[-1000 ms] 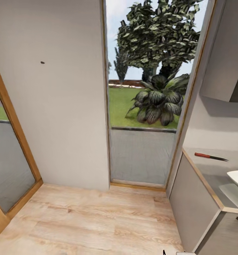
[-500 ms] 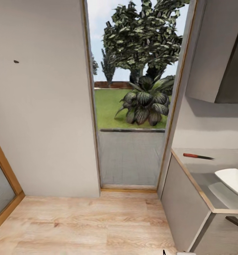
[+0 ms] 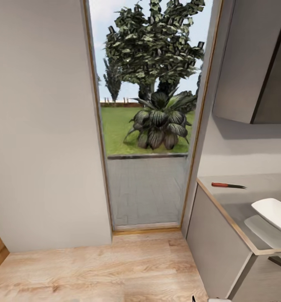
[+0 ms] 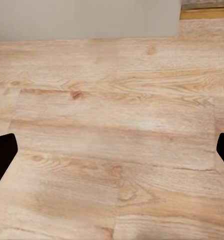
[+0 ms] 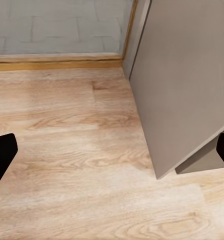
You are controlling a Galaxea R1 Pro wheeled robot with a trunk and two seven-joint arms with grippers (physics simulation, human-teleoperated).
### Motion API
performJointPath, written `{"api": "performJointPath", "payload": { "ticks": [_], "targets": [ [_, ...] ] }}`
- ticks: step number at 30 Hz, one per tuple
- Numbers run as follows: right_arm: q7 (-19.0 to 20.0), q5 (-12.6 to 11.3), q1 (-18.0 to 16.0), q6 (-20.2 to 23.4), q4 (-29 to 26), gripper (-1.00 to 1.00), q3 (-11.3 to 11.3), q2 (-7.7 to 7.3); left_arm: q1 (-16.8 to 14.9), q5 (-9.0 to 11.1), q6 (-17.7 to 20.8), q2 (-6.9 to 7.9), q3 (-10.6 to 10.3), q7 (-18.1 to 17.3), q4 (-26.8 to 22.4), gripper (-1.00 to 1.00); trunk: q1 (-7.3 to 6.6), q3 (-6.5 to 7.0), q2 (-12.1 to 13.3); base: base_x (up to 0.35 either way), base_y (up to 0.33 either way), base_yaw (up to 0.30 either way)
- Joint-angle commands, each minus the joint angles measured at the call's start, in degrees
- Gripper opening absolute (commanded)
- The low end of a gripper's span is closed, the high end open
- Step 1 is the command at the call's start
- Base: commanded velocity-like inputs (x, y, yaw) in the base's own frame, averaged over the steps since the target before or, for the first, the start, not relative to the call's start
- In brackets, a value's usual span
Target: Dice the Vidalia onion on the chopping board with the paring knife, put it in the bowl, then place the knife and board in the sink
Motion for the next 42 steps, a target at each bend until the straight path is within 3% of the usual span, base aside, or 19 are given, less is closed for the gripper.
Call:
{"api": "performJointPath", "payload": {
  "ticks": [1,18,42],
  "targets": [
    [-0.26,0.6,-0.04,-0.14,0.07,1.0,-0.21,0.04,-0.06,0.4,-0.37,0.0,-0.18,-0.09,0.21,1.0,0.04,0.02,-0.03,0.198,0.227,-0.212],
    [-0.26,0.6,-0.03,-0.14,0.07,1.0,-0.2,0.03,-0.06,0.4,-0.37,0.0,-0.18,-0.11,0.21,1.0,0.04,0.74,-0.03,0.191,0.21,-0.212],
    [-0.26,0.6,-0.04,-0.14,0.07,1.0,-0.11,0.08,-0.06,0.4,-0.28,-0.08,-0.18,-0.12,0.21,1.0,0.04,1.81,-0.03,0.057,0.053,-0.212]
  ]
}}
